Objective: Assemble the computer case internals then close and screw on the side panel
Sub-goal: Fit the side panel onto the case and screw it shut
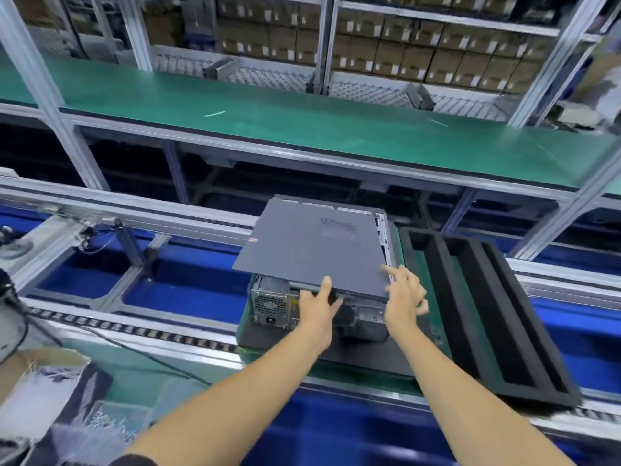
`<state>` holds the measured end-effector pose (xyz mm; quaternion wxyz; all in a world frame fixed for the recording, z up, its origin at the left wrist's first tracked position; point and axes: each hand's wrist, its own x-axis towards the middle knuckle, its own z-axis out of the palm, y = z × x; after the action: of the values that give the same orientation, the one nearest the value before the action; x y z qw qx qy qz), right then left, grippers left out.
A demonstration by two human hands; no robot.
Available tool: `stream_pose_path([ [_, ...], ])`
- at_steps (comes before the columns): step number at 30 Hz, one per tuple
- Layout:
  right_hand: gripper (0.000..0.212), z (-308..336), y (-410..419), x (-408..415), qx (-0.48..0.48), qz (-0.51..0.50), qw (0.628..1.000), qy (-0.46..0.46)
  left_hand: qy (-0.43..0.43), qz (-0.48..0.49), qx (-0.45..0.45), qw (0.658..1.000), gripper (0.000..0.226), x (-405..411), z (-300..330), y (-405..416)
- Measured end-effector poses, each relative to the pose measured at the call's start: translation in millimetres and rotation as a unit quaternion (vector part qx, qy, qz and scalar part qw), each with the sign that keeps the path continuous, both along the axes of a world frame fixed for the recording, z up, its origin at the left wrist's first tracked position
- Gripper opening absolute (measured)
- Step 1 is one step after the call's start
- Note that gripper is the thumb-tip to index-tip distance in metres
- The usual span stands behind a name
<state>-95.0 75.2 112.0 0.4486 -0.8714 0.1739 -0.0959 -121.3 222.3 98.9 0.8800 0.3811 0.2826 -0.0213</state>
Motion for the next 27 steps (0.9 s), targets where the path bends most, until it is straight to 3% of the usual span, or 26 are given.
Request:
stream_pose_path([
  [3,0.044,-9,-28,-16,-0.237,0.168,0.955,-0.056,0.030,-0.061,-0.005,0.998,0.034,-14,-15,-24],
  [7,0.063,-18,-45,-25,-0.397,0.307,0.863,-0.050,0.036,-0.082,-0.019,0.996,0.037,-23,-22,-34],
  [10,0.067,-27,-47,-28,-0.445,0.325,0.834,-0.033,0.034,-0.092,-0.020,0.995,0.032,-23,-24,-31],
  [14,0.057,-35,-31,-29,-0.504,0.307,0.803,-0.076,0.031,-0.089,-0.019,0.995,0.026,-27,-35,-12],
  [23,0.044,-46,-22,-31,-0.509,0.299,0.786,-0.182,-0.009,-0.141,-0.042,0.989,0.033,-40,-43,7],
  [25,0.046,-48,-25,-31,-0.511,0.304,0.781,-0.192,0.025,-0.181,0.022,0.983,0.040,-48,-39,11],
  [27,0.048,-48,-26,-30,-0.500,0.313,0.785,-0.187,0.084,-0.287,0.177,0.938,0.059,-57,-31,16],
])
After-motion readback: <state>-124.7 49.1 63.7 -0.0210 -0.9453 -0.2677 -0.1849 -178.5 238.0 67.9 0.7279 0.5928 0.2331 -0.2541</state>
